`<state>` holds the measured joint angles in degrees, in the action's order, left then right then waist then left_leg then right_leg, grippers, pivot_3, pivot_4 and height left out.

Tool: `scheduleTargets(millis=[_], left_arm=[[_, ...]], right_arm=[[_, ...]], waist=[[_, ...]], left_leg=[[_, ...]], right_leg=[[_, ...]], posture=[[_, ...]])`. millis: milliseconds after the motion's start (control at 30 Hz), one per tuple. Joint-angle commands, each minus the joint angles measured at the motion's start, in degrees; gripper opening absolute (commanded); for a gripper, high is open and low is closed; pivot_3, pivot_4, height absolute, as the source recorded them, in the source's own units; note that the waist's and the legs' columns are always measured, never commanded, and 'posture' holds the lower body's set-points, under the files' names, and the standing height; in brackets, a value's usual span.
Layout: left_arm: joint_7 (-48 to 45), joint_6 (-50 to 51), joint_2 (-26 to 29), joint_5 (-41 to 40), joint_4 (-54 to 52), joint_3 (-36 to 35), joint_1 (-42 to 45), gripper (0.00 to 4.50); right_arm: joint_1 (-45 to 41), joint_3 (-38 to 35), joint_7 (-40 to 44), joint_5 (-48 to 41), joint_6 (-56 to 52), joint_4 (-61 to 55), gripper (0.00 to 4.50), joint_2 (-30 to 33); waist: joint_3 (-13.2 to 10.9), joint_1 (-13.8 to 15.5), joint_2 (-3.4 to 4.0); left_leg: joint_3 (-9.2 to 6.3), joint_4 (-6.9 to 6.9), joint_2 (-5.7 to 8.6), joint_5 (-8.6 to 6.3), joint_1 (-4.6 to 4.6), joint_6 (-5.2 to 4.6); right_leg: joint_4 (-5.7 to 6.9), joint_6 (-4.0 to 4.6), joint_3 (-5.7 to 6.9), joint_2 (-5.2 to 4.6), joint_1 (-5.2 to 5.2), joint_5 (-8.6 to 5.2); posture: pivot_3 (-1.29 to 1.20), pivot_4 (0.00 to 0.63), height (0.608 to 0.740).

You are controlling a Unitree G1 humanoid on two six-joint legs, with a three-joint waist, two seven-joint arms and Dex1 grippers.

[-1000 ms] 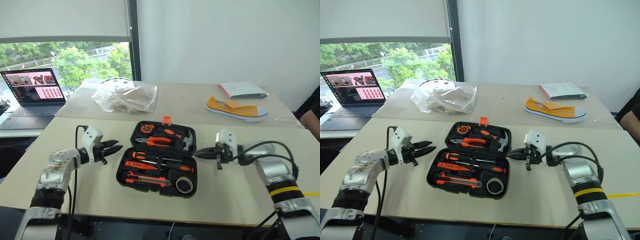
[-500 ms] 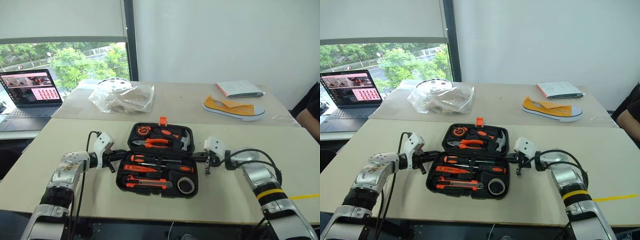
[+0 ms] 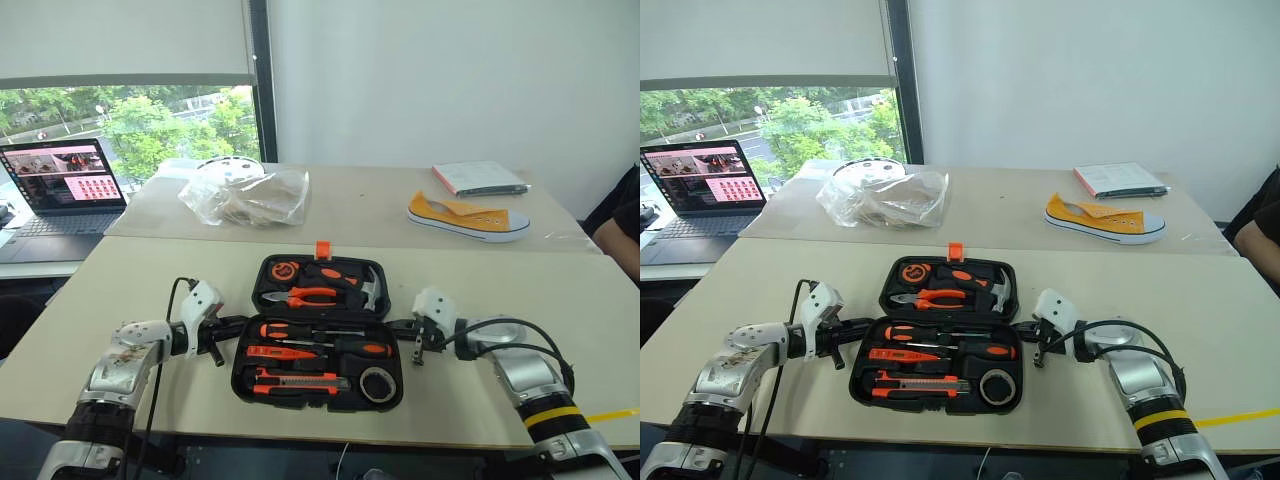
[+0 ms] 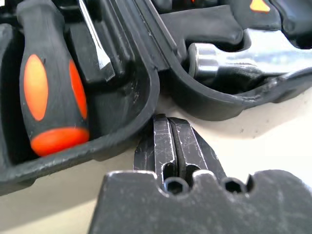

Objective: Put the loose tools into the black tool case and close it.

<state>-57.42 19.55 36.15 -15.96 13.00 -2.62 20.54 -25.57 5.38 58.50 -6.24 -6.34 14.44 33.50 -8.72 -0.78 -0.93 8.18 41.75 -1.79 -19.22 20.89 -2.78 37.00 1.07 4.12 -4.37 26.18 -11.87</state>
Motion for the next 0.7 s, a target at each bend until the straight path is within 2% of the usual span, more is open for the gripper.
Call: scheduleTargets(millis=[33,100,133,200,267,300,333,400,433,700], left_arm=[[2.8,7.5,2.8,-2.1,-2.8,-3.9,1.0,1.17],[2.5,11.2,4.1,-3.8,-3.3,-5.1,1.9,1.93],[2.0,14.0,5.0,-5.3,-3.0,-5.8,2.9,2.44],[-0.4,20.3,7.0,-8.5,-2.6,-6.5,5.5,3.03],[-1.2,27.8,8.1,-10.5,-0.8,-5.8,9.8,3.63],[-1.2,29.0,8.3,-10.4,-0.1,-5.0,11.3,4.16],[0.6,29.7,7.6,-9.0,1.6,-3.7,13.7,4.41],[4.0,31.6,5.2,-7.5,5.3,-2.5,18.3,4.5],[5.2,32.1,4.0,-7.1,6.9,-2.0,20.2,4.5],[10.0,32.4,-0.9,-3.8,12.4,1.3,26.0,4.5]], right_arm=[[-0.8,-4.8,2.4,-5.2,-5.6,-3.3,0.57,3.8],[-1.5,-6.1,3.8,-8.1,-10.3,-4.9,1.16,5.5],[-2.2,-6.7,3.9,-9.3,-13.3,-5.7,1.65,6.1],[-4.0,-7.0,4.5,-12.5,-22.6,-7.3,2.24,7.5],[-8.5,-7.7,1.6,-15.3,-35.2,-7.5,2.83,7.4],[-10.4,-7.2,0.4,-15.5,-39.3,-7.2,3.31,7.4],[-13.5,-6.7,-1.0,-15.9,-44.1,-5.7,3.57,6.6],[-19.3,-5.3,-4.2,-15.3,-51.4,-2.0,4.29,4.7],[-21.6,-4.0,-5.5,-14.4,-53.4,-0.2,4.48,3.9],[-27.6,3.3,-9.2,-10.0,-57.1,6.9,4.48,1.0]], waist=[[0.0,0.1,0.0],[0.0,0.1,0.0],[0.0,0.0,0.0],[0.0,0.0,-0.01],[0.0,-0.1,-0.02],[0.0,-0.1,-0.02],[0.0,-0.1,-0.02],[0.0,-0.1,-0.01],[0.0,0.0,-0.01],[0.0,-0.1,-0.01]], left_leg=[[0.0,0.0,0.0,0.0,-0.02,0.0],[0.0,0.01,-0.01,0.0,-0.03,0.0],[0.01,0.0,-0.02,0.0,-0.05,0.0],[0.0,0.0,-0.04,0.0,-0.05,0.0],[0.01,0.01,-0.03,0.0,-0.05,0.0],[0.01,0.03,-0.03,0.01,-0.05,0.01],[0.02,0.03,-0.02,0.02,-0.07,0.01],[0.05,0.03,0.0,0.02,-0.12,0.01],[0.05,0.03,0.01,0.03,-0.14,0.02],[0.0,-0.04,0.11,0.03,0.32,0.01]], right_leg=[[0.02,0.0,-0.02,0.0,-0.01,0.0],[0.03,0.0,-0.04,0.01,-0.01,0.0],[0.03,0.0,-0.05,0.01,-0.01,0.0],[0.03,0.01,-0.05,0.02,-0.01,0.0],[0.07,0.02,-0.07,0.02,0.0,0.01],[0.08,0.04,-0.08,0.03,0.0,0.03],[0.09,0.05,-0.1,0.03,0.0,0.03],[0.11,0.05,-0.14,0.03,-0.03,0.03],[0.11,0.06,-0.15,0.04,-0.04,0.04],[0.1,0.04,0.1,0.07,0.23,0.05]], posture=[[0.0,0.15,0.74],[0.0,0.15,0.74],[0.0,0.15,0.74],[0.0,0.15,0.74],[0.0,0.15,0.74],[0.0,0.15,0.74],[0.0,0.15,0.74],[0.0,0.15,0.74],[0.0,0.15,0.74],[0.0,0.15,0.74]])
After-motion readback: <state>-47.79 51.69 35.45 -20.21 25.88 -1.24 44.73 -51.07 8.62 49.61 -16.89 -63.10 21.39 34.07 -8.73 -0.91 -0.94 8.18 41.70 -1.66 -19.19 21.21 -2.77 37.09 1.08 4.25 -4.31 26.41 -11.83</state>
